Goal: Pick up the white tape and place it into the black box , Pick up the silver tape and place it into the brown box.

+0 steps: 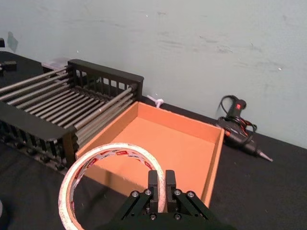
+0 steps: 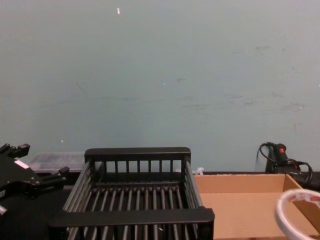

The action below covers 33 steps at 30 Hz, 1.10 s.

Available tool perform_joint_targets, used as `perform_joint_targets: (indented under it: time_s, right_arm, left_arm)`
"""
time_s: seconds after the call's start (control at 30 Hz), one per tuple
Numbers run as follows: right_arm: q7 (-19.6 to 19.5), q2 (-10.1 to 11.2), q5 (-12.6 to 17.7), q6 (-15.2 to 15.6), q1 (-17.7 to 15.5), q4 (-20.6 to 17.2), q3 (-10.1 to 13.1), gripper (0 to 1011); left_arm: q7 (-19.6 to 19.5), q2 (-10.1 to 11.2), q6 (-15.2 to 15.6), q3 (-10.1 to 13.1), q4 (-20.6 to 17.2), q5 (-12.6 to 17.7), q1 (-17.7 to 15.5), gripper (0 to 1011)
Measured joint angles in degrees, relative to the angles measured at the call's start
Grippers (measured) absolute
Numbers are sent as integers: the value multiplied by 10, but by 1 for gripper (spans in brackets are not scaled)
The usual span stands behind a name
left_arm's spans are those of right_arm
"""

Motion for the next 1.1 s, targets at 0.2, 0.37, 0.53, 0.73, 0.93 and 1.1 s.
perform_joint_targets:
  time_s: [0.2, 0.37, 0.53, 0.73, 0.93, 1.1]
  right_arm:
    - [1, -15, -7, 17, 34, 11, -19, 96]
    - [3, -26, -14, 28, 59, 22, -36, 96]
    - [3, -41, -22, 33, 87, 37, -55, 96]
    - [3, -58, -27, 39, 117, 55, -71, 96]
    - [2, -72, -32, 44, 140, 71, -85, 96]
    - [-2, -86, -38, 48, 162, 91, -96, 96]
  left_arm:
    - [0, 0, 0, 0, 0, 0, 0, 1001]
    - [0, 0, 0, 0, 0, 0, 0, 1001]
    - [0, 0, 0, 0, 0, 0, 0, 1001]
    - [0, 0, 0, 0, 0, 0, 0, 1002]
    - [0, 0, 0, 0, 0, 0, 0, 1001]
    - [0, 0, 0, 0, 0, 0, 0, 1001]
